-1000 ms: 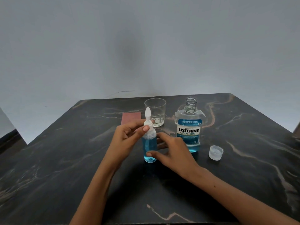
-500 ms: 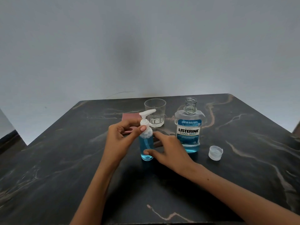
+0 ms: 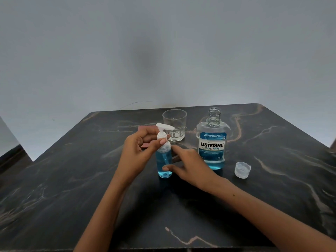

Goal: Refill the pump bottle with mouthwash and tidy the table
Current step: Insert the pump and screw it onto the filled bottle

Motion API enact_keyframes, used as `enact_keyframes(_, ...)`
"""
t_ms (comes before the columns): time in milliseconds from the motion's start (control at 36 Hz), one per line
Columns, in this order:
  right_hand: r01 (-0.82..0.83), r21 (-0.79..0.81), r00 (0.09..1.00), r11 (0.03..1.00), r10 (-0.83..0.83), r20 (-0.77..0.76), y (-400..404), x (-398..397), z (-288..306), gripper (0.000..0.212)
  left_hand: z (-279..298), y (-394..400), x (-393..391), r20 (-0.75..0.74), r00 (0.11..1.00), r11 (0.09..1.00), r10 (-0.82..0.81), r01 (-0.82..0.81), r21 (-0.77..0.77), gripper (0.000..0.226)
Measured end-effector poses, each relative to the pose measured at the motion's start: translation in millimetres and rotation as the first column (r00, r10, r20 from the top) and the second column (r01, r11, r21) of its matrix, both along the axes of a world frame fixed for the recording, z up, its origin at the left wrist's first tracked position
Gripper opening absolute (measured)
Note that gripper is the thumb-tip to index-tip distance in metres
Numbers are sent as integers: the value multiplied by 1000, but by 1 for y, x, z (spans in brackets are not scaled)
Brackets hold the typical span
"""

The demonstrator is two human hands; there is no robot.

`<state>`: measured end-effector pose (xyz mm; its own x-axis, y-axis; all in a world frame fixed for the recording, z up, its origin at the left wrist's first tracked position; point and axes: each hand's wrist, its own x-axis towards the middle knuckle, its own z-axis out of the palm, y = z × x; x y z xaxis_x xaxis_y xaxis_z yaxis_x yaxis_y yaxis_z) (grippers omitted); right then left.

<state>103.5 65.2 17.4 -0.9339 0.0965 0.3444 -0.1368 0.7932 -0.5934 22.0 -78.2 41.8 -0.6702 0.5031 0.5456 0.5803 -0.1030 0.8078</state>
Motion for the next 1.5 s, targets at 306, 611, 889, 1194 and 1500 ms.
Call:
enact_keyframes(306, -6, -86, 1000, 996, 5, -8, -1, 1, -2, 53, -1, -4, 0, 12, 999, 996, -40, 41, -81, 37)
enact_keyframes(611, 43, -27, 998, 999, -42, 42, 5, 26, 0, 71, -25, -28, 40, -202, 923, 938, 326, -342, -50, 34)
enact_keyframes(889, 112, -50, 992, 992, -109, 63, 57, 108, 14, 20, -29, -6, 84, -296, 928, 967, 227, -250, -44, 19)
enact_keyframes(1194, 425, -146, 894, 893, -440, -87, 111, 127, 12, 18, 14, 79, 75, -474, 880, 996, 12, -50, -67, 45)
enact_keyframes(1500, 448, 4, 893, 894, -447, 56, 123, 117, -8, 52, -6, 102, 50, -163, 987, 994, -11, -7, -109, 62)
